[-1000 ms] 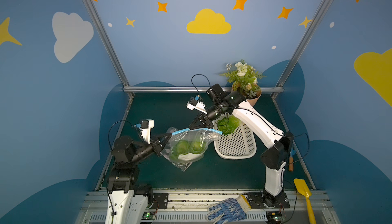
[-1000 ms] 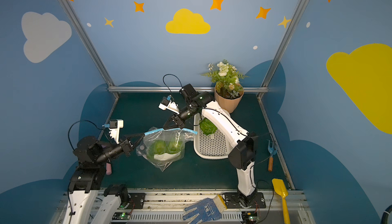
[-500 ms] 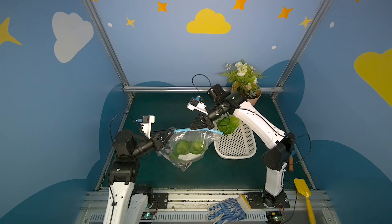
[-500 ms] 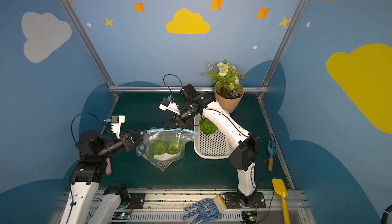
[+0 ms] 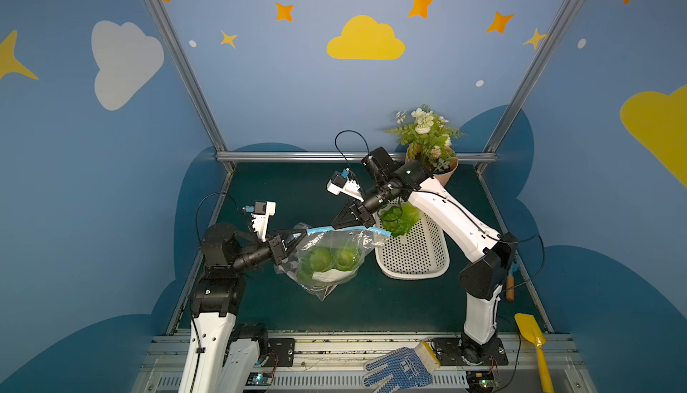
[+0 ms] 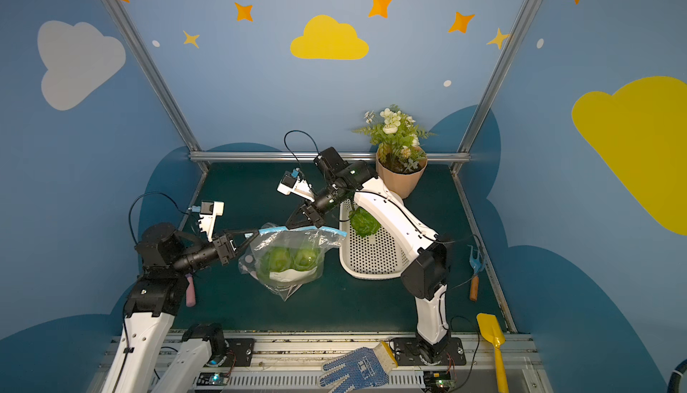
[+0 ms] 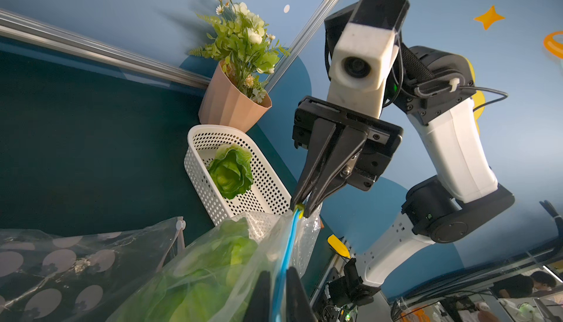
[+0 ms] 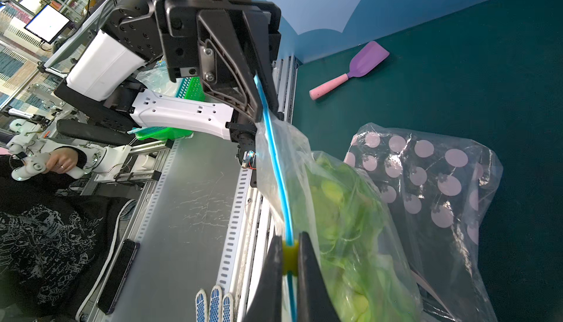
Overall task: Open the zip-top bag and take out the chinese cabbages
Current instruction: Unzip the zipper on the zipper food storage bag.
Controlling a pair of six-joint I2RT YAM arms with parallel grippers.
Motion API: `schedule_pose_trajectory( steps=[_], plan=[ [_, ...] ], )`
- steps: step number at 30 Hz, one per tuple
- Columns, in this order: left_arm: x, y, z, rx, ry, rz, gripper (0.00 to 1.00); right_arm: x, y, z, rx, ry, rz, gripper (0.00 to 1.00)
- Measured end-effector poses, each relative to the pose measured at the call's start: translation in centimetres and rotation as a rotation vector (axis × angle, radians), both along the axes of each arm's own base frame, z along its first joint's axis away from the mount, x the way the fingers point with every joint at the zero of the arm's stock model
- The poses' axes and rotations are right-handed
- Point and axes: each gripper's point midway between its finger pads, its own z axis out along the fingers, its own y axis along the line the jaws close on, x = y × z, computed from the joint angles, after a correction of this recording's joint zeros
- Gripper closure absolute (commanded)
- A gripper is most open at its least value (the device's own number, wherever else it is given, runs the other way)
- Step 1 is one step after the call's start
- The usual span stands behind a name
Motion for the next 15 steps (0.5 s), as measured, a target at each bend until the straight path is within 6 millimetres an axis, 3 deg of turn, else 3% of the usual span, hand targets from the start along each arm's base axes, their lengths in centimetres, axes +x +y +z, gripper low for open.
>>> schedule_pose_trajectory(
  steps=[10, 15],
  plan=[
    [-0.1, 0.3, 0.3, 0.007, -0.017, 0.034, 0.96, 0.6, -0.2, 0.1, 0.020, 0.013, -0.004, 1.00],
    [0.2, 0.8, 0.2, 0.012, -0.018, 0.064, 0.96, 1.6, -1.1, -1.0, 0.002, 0.023, -0.030, 1.00]
  ],
)
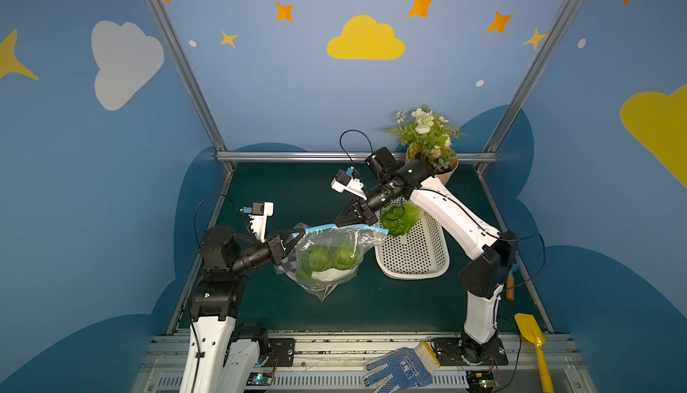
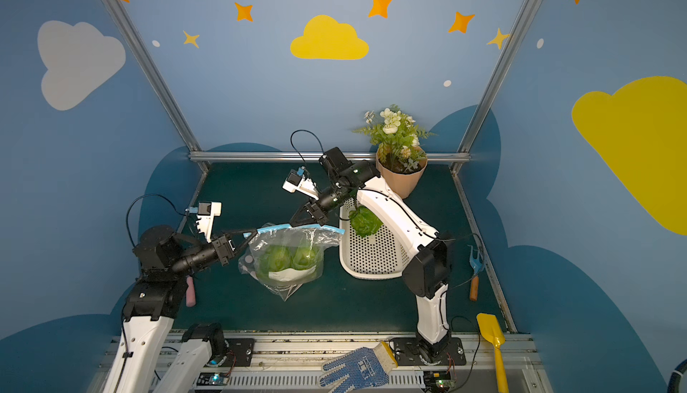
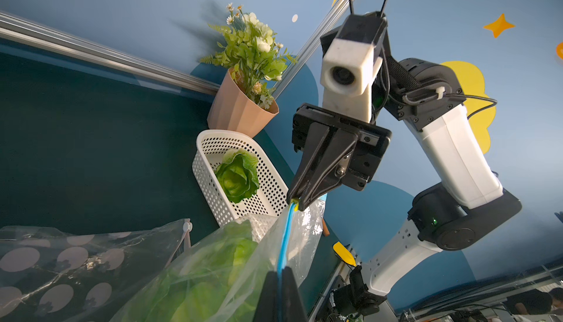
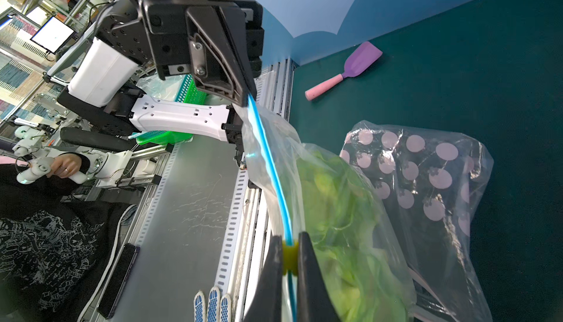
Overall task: Open the zip-top bag and take out the chinese cabbages
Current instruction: Unzip the zipper on the zipper food storage bag.
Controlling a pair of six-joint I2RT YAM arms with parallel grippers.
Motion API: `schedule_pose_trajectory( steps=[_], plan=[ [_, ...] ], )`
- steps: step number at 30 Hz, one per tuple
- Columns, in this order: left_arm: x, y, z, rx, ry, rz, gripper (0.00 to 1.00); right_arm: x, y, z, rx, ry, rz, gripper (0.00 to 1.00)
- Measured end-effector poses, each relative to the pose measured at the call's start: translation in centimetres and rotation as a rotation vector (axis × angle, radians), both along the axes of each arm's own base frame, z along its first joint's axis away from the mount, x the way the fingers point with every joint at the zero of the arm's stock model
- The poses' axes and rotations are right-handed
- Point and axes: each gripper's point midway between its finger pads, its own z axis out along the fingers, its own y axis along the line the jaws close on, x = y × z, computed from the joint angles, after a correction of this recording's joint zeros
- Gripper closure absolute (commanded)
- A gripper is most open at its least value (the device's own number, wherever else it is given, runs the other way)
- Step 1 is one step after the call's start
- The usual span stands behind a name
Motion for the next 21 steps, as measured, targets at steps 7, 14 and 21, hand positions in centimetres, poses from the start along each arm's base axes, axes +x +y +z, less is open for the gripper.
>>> schedule_pose_trajectory(
  steps=[7, 14, 21],
  plan=[
    [0.5, 1.0, -0.3, 0.000, 0.001, 0.047, 0.96, 0.5, -1.8, -0.5, -0.020, -0.007, -0.039, 1.00],
    [0.9, 1.7, -0.9, -0.005, 0.015, 0.074, 0.96, 1.0, -3.4, -0.8, -0.041, -0.032, -0.078, 1.00],
    [1.1, 2.1, -1.1, -0.007, 0.017, 0.084, 0.96, 1.6, -5.1, -1.8, -0.079, -0.041, -0.122, 1.00]
  ],
)
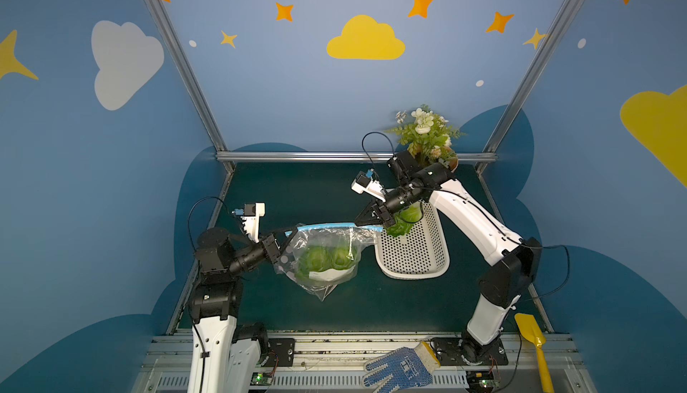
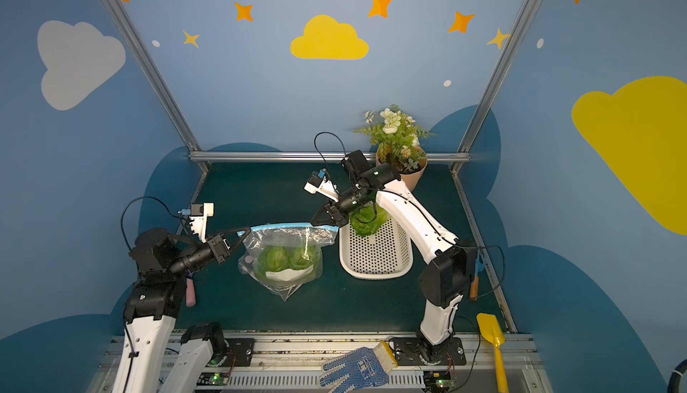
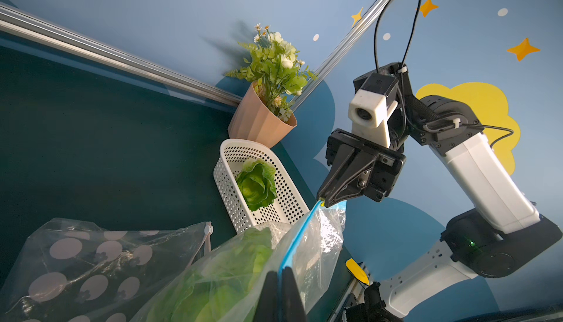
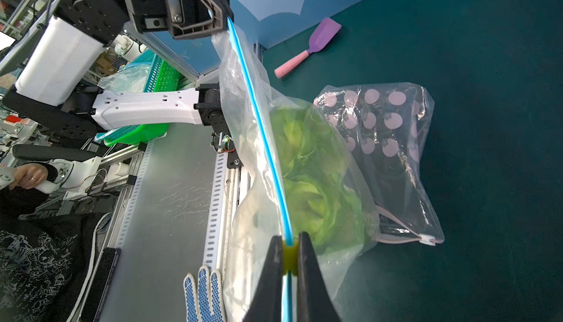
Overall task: Open the zip-top bag and take out the chinese cabbages
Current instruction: Unzip the zipper on the zipper food storage bag.
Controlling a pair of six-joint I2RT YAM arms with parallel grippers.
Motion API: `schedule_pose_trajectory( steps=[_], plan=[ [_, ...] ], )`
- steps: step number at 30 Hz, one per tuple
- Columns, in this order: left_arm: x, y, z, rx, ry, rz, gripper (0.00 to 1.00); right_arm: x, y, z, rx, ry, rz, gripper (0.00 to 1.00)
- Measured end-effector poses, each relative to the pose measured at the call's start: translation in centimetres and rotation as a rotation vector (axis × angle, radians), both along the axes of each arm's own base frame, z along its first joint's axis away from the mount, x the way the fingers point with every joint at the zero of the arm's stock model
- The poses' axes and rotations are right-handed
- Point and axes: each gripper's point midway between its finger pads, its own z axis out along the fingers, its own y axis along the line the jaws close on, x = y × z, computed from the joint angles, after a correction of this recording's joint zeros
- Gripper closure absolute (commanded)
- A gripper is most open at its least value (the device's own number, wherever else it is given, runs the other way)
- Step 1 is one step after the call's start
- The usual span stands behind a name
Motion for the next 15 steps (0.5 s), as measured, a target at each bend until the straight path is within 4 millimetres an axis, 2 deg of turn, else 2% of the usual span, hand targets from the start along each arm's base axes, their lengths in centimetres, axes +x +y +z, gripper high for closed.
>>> schedule_pose_trajectory(
  steps=[15],
  plan=[
    [0.3, 0.2, -0.2, 0.006, 0.003, 0.007, 0.96, 0.1, -2.5, -0.4, -0.026, -0.021, -0.060, 1.00]
  ],
)
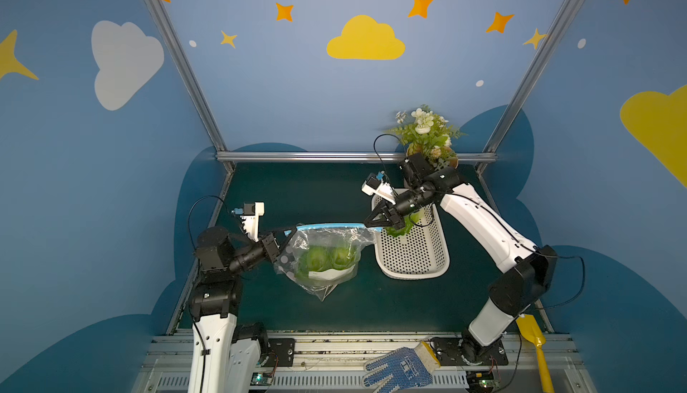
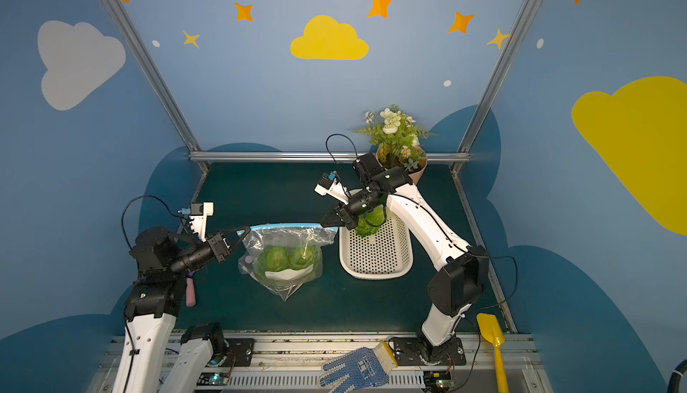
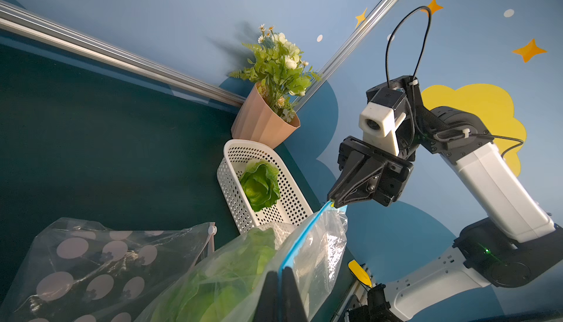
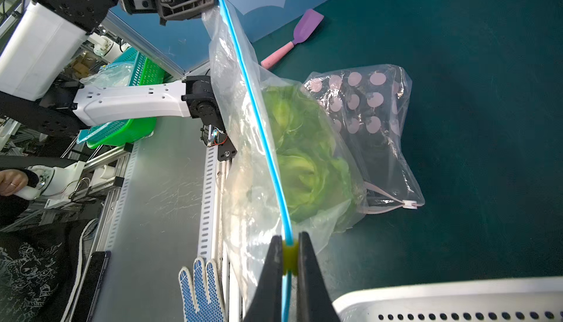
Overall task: Open the zip-top bag and take out the chinese cabbages
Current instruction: Unzip the zipper on the zipper food storage bag.
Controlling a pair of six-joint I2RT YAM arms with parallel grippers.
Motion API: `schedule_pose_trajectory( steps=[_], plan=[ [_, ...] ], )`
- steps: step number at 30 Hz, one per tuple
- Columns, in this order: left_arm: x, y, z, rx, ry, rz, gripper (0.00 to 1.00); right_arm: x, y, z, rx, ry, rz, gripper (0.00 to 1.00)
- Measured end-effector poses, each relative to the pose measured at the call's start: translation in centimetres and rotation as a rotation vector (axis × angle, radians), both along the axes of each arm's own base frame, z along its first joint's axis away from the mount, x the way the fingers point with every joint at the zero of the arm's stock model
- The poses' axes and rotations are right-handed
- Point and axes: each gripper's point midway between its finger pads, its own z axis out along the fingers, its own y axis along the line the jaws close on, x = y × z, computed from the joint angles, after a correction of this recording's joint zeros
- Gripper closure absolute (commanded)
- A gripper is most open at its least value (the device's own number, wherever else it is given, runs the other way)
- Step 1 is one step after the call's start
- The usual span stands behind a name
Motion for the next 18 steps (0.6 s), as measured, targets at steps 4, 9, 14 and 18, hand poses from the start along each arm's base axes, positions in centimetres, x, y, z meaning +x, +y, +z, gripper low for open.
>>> schedule_pose_trajectory(
  steps=[4, 9, 14, 18],
  plan=[
    [0.1, 0.0, -0.1, 0.004, 0.002, 0.001, 0.96, -0.1, -0.6, -0.2, -0.007, -0.003, -0.016, 1.00],
    [0.3, 0.1, -0.3, 0.011, 0.000, 0.003, 0.96, -0.4, -1.5, -0.1, -0.009, -0.009, -0.040, 1.00],
    [0.3, 0.1, -0.2, 0.015, -0.004, 0.005, 0.96, -0.6, -2.1, 0.2, -0.001, -0.022, -0.059, 1.00],
    [0.4, 0.3, -0.3, 0.024, -0.008, 0.013, 0.96, -0.4, -1.9, 0.6, 0.021, -0.008, -0.076, 1.00]
  ],
)
